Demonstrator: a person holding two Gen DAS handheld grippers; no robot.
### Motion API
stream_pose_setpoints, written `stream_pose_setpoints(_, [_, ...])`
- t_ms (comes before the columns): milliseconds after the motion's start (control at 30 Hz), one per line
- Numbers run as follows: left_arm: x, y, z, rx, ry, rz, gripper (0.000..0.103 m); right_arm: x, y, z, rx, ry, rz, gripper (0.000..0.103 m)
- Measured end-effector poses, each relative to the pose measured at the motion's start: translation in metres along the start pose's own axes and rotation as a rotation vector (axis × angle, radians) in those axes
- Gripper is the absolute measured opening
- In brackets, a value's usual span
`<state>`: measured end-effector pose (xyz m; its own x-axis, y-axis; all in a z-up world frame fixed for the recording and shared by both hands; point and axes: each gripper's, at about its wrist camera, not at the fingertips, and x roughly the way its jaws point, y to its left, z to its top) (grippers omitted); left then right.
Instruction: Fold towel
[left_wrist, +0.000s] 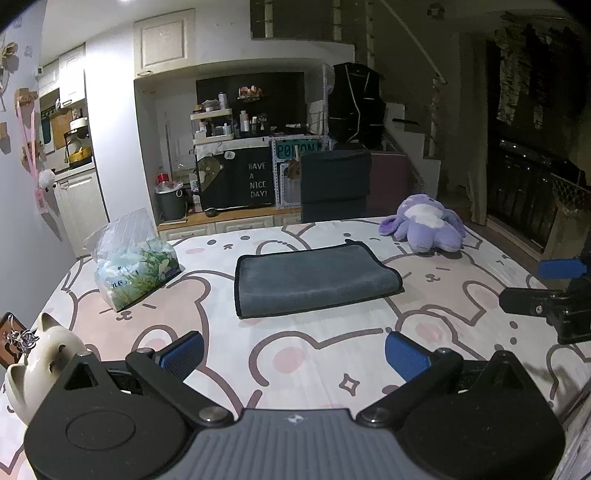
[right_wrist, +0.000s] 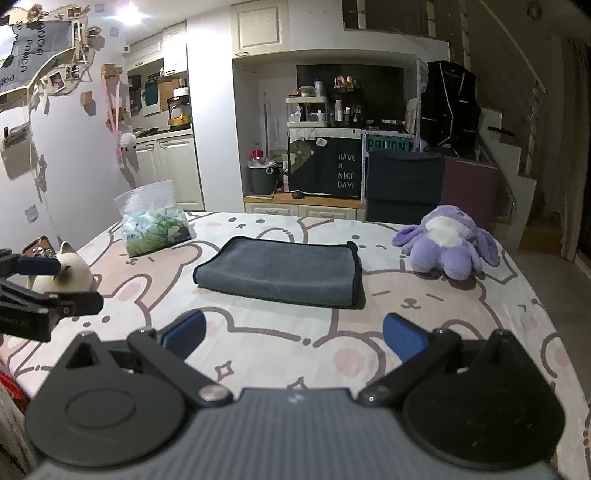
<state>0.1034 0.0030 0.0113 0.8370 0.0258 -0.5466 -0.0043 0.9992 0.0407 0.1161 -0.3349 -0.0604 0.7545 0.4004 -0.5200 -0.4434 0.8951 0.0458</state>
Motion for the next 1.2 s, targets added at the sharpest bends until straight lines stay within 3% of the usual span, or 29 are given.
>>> stream_pose_setpoints(767, [-0.035, 0.002, -0.02, -0.025, -0.005, -0.036, 0.102, -0.037, 0.013, -0.017, -0.049, -0.022, 0.001, 0.103])
stream_pose_setpoints(1200, [-0.044, -0.002, -0.027, -0.003, 0.0, -0.047, 0.102, -0.047, 0.018, -0.027, -0.054, 0.025, 0.023, 0.103])
